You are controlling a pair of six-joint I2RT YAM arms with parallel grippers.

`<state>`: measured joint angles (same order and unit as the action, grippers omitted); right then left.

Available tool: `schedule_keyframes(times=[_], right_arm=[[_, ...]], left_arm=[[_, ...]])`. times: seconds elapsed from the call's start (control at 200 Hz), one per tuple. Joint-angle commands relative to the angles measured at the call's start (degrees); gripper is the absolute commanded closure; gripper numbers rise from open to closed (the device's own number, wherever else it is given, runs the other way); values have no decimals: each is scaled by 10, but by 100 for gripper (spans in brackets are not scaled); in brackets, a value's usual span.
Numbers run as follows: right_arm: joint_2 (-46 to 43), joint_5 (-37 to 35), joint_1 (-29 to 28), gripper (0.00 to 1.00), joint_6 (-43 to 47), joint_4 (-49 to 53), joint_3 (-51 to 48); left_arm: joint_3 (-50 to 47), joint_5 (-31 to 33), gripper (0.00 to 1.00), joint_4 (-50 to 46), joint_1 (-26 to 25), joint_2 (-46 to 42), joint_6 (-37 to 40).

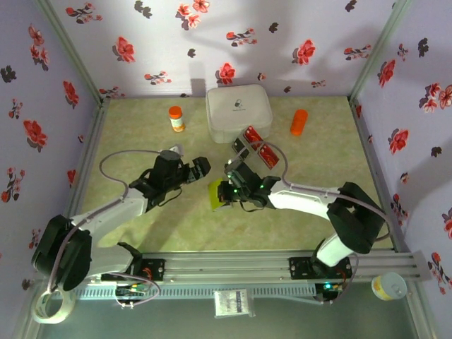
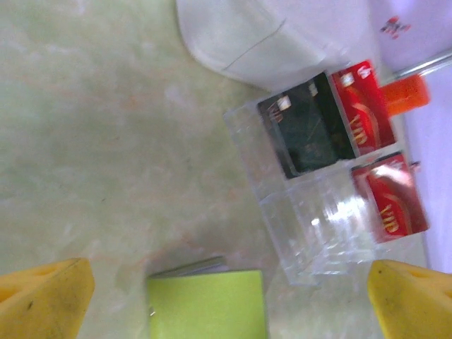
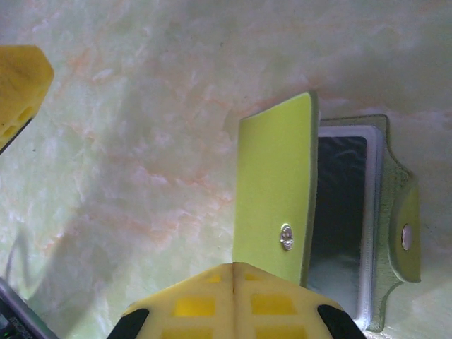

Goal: Put the credit cards into the card holder

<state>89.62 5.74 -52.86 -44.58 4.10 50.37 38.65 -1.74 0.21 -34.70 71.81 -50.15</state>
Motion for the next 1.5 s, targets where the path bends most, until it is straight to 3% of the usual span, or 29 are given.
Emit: schedule_keyframes(times=[0.0,0.34,0.665,1.02,1.2,1.495], right_arm=[[18,-16,4,100,7,-9,-21],[62,-9,11,100,-10,-64,-67],[56,-7,12,100,-16,-70,-80],[59,5,12,100,-32,-95,-90],[27,12,24,99,-26,-76,-83],[-53,-1,95,93,9,25,-65]], left_arm=[[31,0,0,-93,3,27,54],[80,38,0,-183,-40,119,135],[86,52,0,-149,-88,167,134],[64,56,0,-95,-98,192,123],[66,71,0,-121,-100,199,131],[90,126,0,-200,-114,218,155]])
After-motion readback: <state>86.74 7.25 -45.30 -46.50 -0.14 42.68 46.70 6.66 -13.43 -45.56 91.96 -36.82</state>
